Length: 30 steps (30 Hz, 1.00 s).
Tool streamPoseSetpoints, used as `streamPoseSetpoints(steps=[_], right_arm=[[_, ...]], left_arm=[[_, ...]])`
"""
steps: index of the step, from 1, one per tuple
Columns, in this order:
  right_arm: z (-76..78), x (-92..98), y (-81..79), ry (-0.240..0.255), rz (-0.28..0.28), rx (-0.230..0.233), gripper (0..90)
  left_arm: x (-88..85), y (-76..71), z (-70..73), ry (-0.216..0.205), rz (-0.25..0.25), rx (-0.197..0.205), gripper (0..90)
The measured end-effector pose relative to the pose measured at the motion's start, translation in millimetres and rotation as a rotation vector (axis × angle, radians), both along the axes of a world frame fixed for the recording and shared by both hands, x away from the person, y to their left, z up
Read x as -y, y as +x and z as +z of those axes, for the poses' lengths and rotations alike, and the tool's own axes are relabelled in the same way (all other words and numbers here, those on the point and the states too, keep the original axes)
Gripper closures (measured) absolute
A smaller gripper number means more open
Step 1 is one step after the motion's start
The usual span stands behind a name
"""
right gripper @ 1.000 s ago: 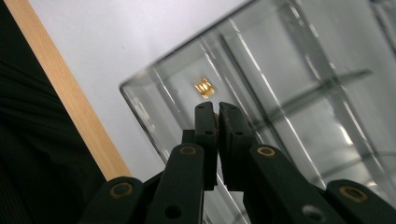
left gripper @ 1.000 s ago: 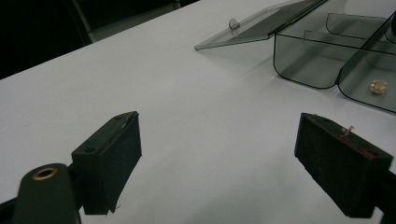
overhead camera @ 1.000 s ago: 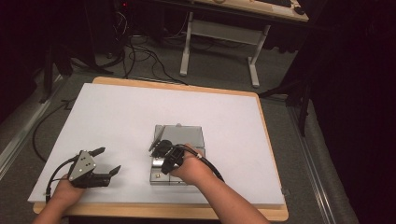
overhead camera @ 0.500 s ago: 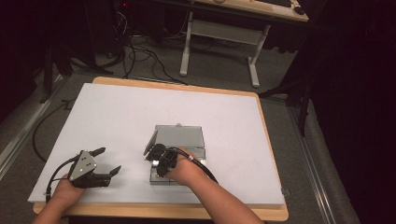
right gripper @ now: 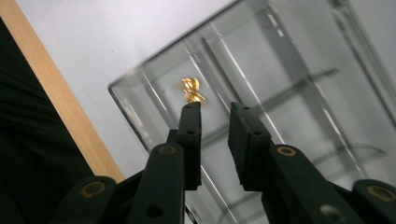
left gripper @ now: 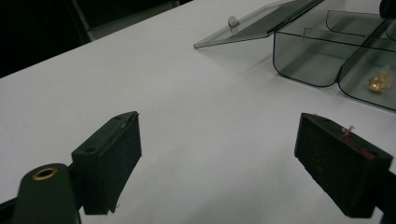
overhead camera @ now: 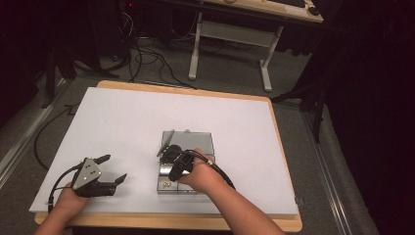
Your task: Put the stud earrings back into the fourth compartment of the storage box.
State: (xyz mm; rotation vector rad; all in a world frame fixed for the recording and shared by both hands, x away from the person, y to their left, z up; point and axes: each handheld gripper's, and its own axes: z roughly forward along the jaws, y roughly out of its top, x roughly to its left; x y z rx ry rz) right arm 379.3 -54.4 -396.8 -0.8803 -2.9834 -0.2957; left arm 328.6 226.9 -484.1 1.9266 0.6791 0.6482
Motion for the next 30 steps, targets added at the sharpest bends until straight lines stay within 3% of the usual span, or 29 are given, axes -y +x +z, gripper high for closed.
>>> streamPoseSetpoints(steps=[12, 18, 20, 24, 30], right_arm=[[17.8, 62.8, 5.1, 0.023, -0.143, 0.027, 61.7], [13.7, 94.6, 9.7, 0.007, -0.181, 0.027, 54.1], [14.3, 103.5, 9.9, 0.017, -0.237, 0.018, 53.3], [12.7, 121.3, 10.8, 0.025, -0.282, 0.021, 51.0], [8.0, 145.5, 10.5, 0.02, -0.313, 0.041, 45.9]], left_arm=[[1.0, -0.6, -0.2, 0.013, 0.008, 0.01, 15.2], [0.8, 0.6, -0.1, 0.01, 0.017, -0.001, 15.1], [0.7, 0.2, -0.1, 0.009, 0.015, 0.004, 15.1], [0.8, 0.3, -0.1, 0.009, 0.015, 0.003, 15.1], [0.4, 0.6, -0.1, 0.005, 0.015, 0.0, 15.1]])
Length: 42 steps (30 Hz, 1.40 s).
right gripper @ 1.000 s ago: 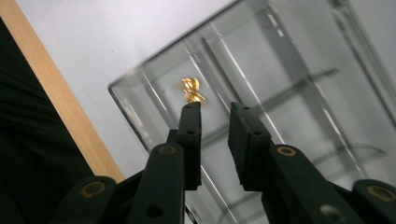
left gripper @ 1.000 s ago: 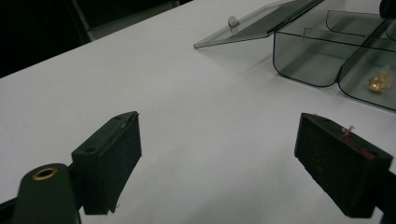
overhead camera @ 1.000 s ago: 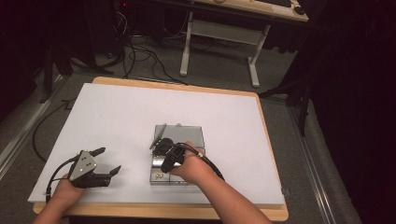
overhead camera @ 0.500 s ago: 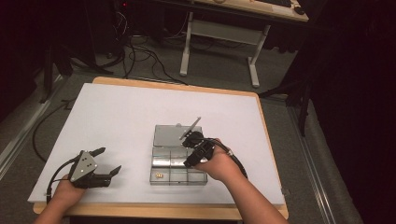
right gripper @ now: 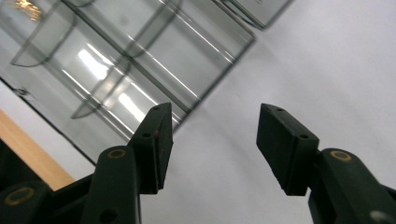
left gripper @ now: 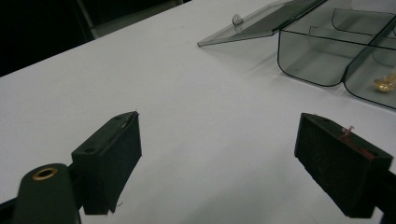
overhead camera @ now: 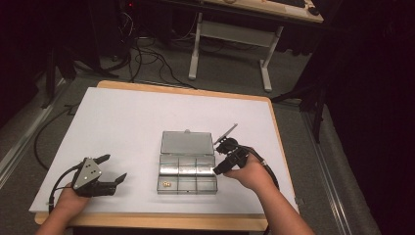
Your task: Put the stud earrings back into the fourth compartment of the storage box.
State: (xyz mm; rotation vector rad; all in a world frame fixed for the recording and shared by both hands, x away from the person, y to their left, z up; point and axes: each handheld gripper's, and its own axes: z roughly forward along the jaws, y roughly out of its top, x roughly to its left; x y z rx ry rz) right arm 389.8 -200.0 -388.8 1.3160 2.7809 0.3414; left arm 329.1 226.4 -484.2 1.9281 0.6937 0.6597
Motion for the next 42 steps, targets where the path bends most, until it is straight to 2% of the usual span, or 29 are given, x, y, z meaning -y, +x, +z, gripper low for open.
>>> streamPoseSetpoints(steps=[1, 2, 7, 13, 15, 16, 19, 20, 22, 24, 26, 29, 30, 31, 33, 34, 38, 42], right_arm=[[0.0, 2.4, -1.7, 0.003, -0.038, -0.014, 45.2], [-1.6, 6.7, -0.1, 0.01, -0.014, 0.002, 44.8], [-7.9, 23.2, -0.7, 0.021, -0.043, 0.012, 43.4], [-17.7, 48.2, -2.7, 0.054, -0.125, 0.043, 36.4], [-21.6, 59.1, -5.9, 0.113, -0.161, 0.086, 36.0], [-23.6, 62.4, -7.4, 0.12, -0.169, 0.099, 34.7], [-35.2, 74.3, -14.6, 0.142, -0.201, 0.182, 33.9], [-39.6, 77.5, -17.2, 0.163, -0.225, 0.187, 35.2], [-49.6, 83.0, -22.3, 0.172, -0.239, 0.228, 35.0], [-57.1, 86.6, -28.7, 0.183, -0.247, 0.289, 35.0], [-65.1, 90.5, -37.5, 0.217, -0.261, 0.358, 34.7], [-71.9, 95.3, -57.0, 0.254, -0.278, 0.459, 36.1], [-71.7, 97.7, -66.1, 0.27, -0.275, 0.481, 36.8], [-65.4, 98.0, -70.6, 0.264, -0.278, 0.487, 33.8], [-54.4, 100.1, -81.8, 0.249, -0.282, 0.571, 33.9], [-54.5, 101.6, -85.7, 0.252, -0.29, 0.591, 34.4], [-64.9, 105.8, -82.2, 0.24, -0.32, 0.565, 32.4], [-74.5, 114.0, -72.9, 0.292, -0.36, 0.52, 33.4]], left_arm=[[0.1, -0.1, 0.0, 0.0, -0.001, 0.001, 15.1], [0.1, -0.1, 0.0, 0.001, -0.001, 0.001, 15.1], [0.2, -0.3, -0.1, 0.002, 0.002, 0.004, 15.2], [-0.5, -0.1, 0.0, -0.005, 0.002, 0.0, 15.2], [-0.7, -0.2, 0.1, -0.007, 0.001, 0.002, 15.2], [-0.8, -0.3, 0.1, -0.007, 0.002, 0.004, 15.1], [-0.9, -0.8, 0.1, -0.008, 0.001, 0.008, 15.2], [-0.9, -0.8, 0.1, -0.008, 0.001, 0.007, 15.2], [-0.7, -0.1, 0.1, -0.006, 0.004, 0.0, 15.2], [-0.4, -0.3, 0.0, -0.005, 0.004, 0.002, 15.1], [-0.4, -0.6, 0.0, -0.005, 0.003, 0.006, 15.2], [-1.0, 0.1, 0.2, -0.007, 0.004, 0.0, 15.2], [-0.9, 0.2, 0.2, -0.007, 0.003, -0.001, 15.2], [-0.8, 0.1, 0.2, -0.006, 0.003, 0.0, 15.2], [-0.3, -0.3, 0.0, -0.005, -0.001, 0.002, 15.2], [-0.1, -0.2, 0.0, 0.0, -0.002, 0.002, 15.1], [1.0, 1.2, 0.0, 0.01, 0.003, -0.01, 15.1], [1.5, 1.4, -0.1, 0.013, 0.01, -0.011, 15.2]])
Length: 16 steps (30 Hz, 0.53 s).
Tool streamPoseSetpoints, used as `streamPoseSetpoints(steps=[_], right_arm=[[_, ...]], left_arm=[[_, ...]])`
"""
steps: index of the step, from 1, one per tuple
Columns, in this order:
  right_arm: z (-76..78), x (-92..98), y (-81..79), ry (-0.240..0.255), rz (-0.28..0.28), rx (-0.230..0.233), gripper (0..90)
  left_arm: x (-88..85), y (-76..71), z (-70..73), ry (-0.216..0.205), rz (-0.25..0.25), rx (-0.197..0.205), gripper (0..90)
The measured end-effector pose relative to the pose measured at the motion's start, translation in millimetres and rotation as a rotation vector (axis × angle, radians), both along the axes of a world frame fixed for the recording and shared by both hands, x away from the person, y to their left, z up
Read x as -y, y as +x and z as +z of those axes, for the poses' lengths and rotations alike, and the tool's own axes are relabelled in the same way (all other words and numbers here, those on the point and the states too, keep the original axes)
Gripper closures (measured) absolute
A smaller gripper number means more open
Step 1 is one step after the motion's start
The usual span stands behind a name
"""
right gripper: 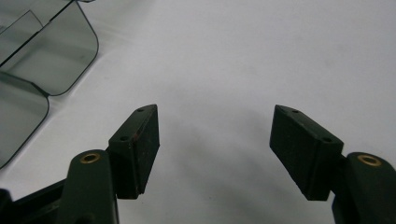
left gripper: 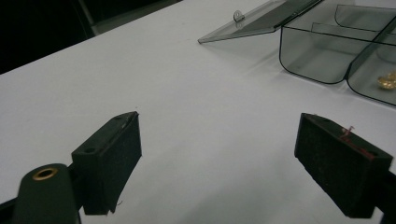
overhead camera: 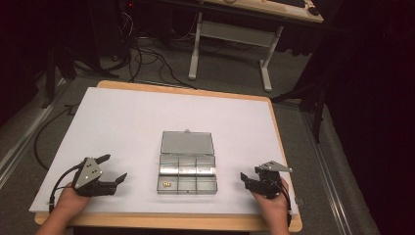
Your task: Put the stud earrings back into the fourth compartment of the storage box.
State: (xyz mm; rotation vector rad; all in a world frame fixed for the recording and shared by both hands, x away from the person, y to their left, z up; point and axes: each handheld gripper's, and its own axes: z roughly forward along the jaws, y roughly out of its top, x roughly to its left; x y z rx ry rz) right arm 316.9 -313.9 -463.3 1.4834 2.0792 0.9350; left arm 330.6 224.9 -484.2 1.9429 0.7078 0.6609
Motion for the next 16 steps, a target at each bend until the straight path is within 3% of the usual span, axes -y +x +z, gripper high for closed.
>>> streamPoseSetpoints(steps=[2, 5, 8, 16], right_arm=[[-1.7, 3.7, 1.5, 0.017, -0.005, 0.0, 32.1], [0.3, 10.4, -0.3, 0.024, -0.001, 0.034, 29.1], [2.8, 14.5, -2.7, 0.047, -0.029, 0.05, 27.7], [6.2, 8.1, -3.9, 0.023, -0.027, 0.062, 19.3]], left_arm=[[1.2, 0.7, -0.1, 0.011, 0.005, -0.006, 15.2], [2.0, 0.7, -0.2, 0.02, 0.007, -0.005, 15.2], [2.0, -0.2, -0.3, 0.018, 0.002, 0.002, 15.2], [0.8, -1.1, -0.1, 0.006, -0.004, 0.009, 15.2]])
